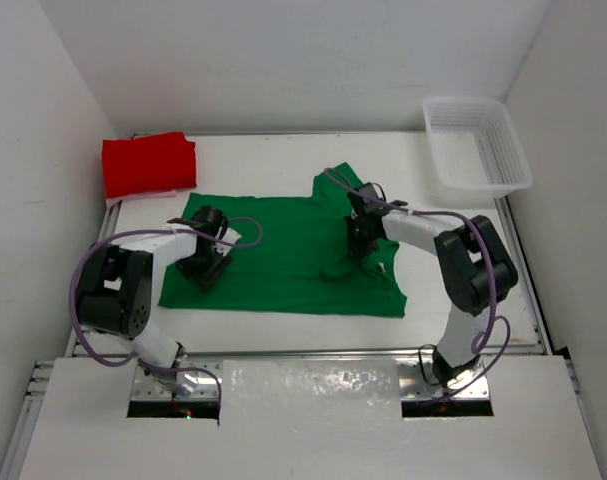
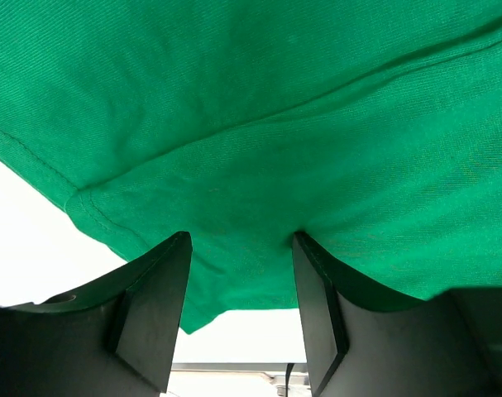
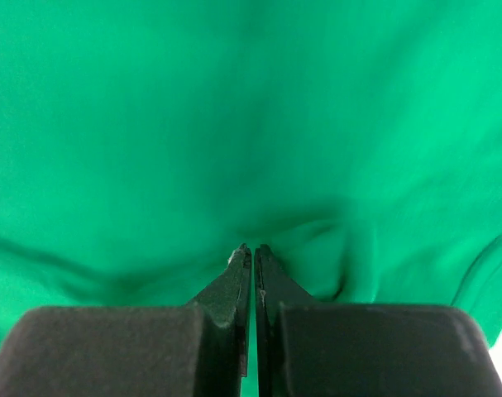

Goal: Fold and stack the t-shirts
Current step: Fold the flattened tshirt in 1/3 of the way, then grap the side of the flattened tshirt furthest away from the robot with both arms, then fold the other side of the tshirt into a rectangle

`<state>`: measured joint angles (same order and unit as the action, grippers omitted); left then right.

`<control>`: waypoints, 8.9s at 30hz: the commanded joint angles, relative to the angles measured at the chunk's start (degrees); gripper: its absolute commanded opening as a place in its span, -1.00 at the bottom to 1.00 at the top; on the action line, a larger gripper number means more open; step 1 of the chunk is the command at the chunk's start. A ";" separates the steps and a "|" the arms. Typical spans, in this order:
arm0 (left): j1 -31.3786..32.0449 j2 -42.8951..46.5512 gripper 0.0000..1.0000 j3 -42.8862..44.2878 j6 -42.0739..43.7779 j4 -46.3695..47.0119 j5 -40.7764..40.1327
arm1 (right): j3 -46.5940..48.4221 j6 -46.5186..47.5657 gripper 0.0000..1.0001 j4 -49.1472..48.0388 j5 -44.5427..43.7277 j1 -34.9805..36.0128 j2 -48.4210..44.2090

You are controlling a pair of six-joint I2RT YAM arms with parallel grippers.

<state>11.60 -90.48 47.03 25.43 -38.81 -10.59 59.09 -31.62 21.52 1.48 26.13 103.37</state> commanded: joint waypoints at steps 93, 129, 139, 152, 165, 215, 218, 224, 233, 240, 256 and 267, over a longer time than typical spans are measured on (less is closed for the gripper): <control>21.57 -18.45 0.43 50.69 -12.68 1.19 15.51 | 10.23 11.84 0.07 -11.59 5.11 -14.88 -5.12; -21.27 -35.82 0.35 42.09 -20.33 17.80 28.34 | 65.80 11.49 -0.46 2.65 0.81 -10.84 49.65; -20.30 -36.54 -0.56 40.97 -20.87 14.20 29.31 | 57.73 9.91 -1.00 -2.00 2.12 -11.71 42.80; -21.00 -17.84 -1.00 35.09 -8.94 14.28 26.14 | 26.77 7.01 -1.00 -17.27 7.04 -12.95 14.08; -22.76 1.18 -1.00 10.11 10.95 14.03 26.85 | -20.59 2.00 -1.00 -22.58 5.65 -12.95 -26.72; 15.90 -13.46 -0.09 39.53 -5.89 9.01 40.71 | -38.08 0.60 -1.00 -25.37 8.54 -8.29 -29.90; 21.09 -20.58 -0.11 43.67 -8.73 10.50 43.02 | -39.84 -1.77 -1.00 -28.80 8.98 -8.73 -30.07; 29.27 -26.68 -0.18 43.77 -8.73 15.16 40.22 | -41.86 -5.12 -1.00 -32.33 10.03 -9.43 -30.69; 31.29 -29.93 -0.27 43.50 -8.12 15.26 33.36 | -43.53 -5.30 -1.00 -33.12 9.69 -9.61 -31.92; 32.26 -28.62 -0.31 41.22 -6.63 15.60 27.48 | -43.18 -4.68 -1.00 -32.59 9.77 -9.96 -32.44; 32.35 -28.26 -0.73 39.72 -7.59 15.43 28.77 | -42.65 -4.33 -1.00 -32.07 10.04 -10.22 -32.36; 31.30 -23.70 -1.00 42.36 -8.91 14.46 30.27 | -39.67 0.85 -1.00 -25.66 9.51 -10.22 -35.16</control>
<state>43.40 -119.68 87.00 17.43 -25.43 17.72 16.97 -34.20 -7.09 11.07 16.25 70.57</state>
